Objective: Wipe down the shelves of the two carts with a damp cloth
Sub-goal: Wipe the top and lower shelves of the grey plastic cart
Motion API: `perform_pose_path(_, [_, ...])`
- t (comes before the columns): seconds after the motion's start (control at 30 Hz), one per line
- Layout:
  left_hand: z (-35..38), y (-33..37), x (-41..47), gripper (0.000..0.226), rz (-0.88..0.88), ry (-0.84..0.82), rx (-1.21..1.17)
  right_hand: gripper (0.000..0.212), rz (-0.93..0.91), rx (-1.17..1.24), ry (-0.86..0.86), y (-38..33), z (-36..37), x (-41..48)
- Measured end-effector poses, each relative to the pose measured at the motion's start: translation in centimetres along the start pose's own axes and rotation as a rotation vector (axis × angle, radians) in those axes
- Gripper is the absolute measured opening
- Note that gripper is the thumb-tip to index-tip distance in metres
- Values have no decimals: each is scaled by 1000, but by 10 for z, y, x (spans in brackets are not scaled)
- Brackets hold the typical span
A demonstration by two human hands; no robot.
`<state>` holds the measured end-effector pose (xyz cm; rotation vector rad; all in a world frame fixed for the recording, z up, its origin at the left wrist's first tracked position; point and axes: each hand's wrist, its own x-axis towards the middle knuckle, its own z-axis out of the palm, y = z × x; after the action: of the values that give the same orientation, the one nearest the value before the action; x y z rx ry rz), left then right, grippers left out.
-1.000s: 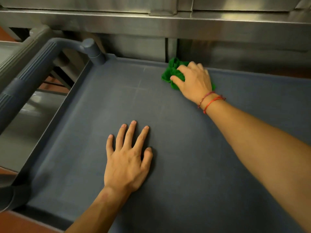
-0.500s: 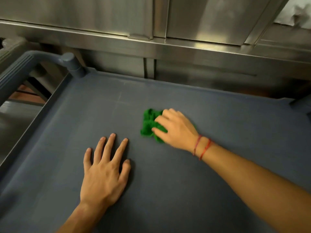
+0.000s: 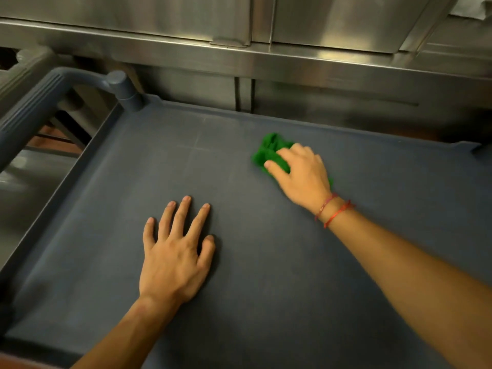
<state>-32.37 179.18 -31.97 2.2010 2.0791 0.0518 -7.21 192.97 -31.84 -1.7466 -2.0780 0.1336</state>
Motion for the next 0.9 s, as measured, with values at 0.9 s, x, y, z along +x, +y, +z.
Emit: perform_pose_path(0.9, [0, 3, 1, 63, -11, 20, -30, 43, 106, -76, -58, -27, -6, -48])
